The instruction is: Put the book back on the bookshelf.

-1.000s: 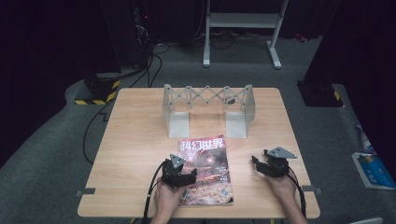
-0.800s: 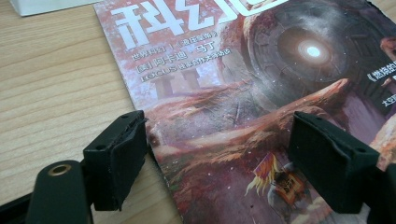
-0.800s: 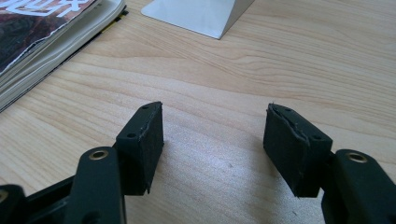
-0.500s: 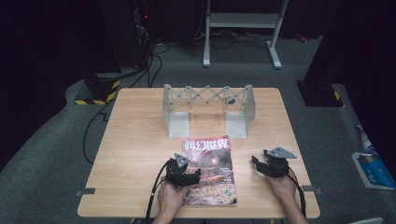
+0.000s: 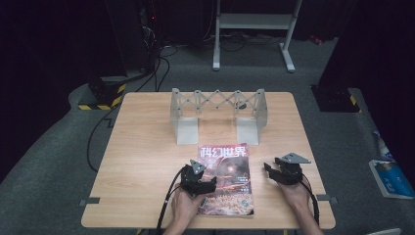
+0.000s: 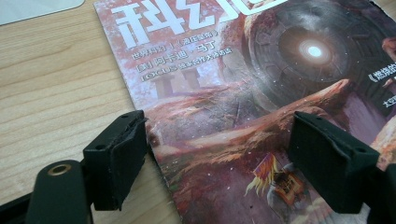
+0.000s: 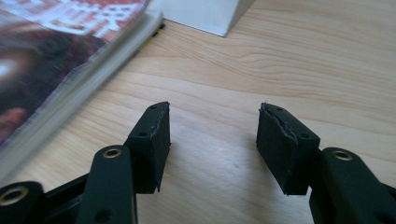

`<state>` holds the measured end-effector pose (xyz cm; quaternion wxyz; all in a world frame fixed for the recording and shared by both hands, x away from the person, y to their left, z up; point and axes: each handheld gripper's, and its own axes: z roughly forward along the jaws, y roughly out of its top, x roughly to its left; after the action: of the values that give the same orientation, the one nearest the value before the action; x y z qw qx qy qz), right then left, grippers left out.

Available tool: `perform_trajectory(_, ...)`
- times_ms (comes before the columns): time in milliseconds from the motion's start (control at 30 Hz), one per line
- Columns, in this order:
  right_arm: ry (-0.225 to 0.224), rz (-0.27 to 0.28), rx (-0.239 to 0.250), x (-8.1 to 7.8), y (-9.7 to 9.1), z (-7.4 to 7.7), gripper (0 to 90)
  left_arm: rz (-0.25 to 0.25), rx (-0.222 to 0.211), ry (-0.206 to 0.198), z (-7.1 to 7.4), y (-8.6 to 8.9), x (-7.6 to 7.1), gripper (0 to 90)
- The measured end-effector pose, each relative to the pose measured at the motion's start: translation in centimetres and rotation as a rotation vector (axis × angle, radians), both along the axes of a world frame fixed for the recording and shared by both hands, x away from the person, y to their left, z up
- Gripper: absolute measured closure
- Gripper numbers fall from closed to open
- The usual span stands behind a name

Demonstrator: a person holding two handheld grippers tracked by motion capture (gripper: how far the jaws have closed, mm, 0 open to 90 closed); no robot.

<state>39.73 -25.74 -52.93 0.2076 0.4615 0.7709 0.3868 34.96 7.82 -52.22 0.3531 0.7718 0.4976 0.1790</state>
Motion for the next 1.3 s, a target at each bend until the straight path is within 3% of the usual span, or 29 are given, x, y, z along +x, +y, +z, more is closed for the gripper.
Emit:
perform_trajectory(267,0.045,0.056,0.057,-0.9,2.2,0.7,45.3,-0.010,-0.001,0.003,0.0,-0.6,0.0,19.8)
perform_trajectory(500,0.064,0.064,0.050,-1.1,3.5,0.9,44.6,-0.038,0.011,0.022,0.2,-0.7,0.4,19.5)
perform_trajectory(567,0.076,0.059,0.068,-1.1,3.4,0.9,43.1,-0.048,0.011,0.032,0.3,-0.5,0.6,19.8)
perform_trajectory(733,0.091,0.038,0.092,-0.9,2.9,1.2,42.4,-0.067,-0.008,0.046,0.5,0.1,1.4,23.7)
perform_trajectory(967,0.114,0.045,0.078,-0.5,3.1,1.6,41.4,-0.042,-0.084,0.037,0.2,1.4,2.6,25.7)
perform_trajectory(1033,0.109,0.052,0.069,-0.3,3.4,2.1,41.2,-0.042,-0.075,0.036,0.2,1.6,2.9,25.7)
perform_trajectory(1067,0.103,0.056,0.069,-0.2,3.6,2.3,41.1,-0.046,-0.050,0.039,0.3,1.6,3.3,25.6)
perform_trajectory(1300,0.122,0.082,0.044,0.8,5.0,3.4,39.3,-0.062,-0.029,0.045,0.4,1.5,4.6,26.0)
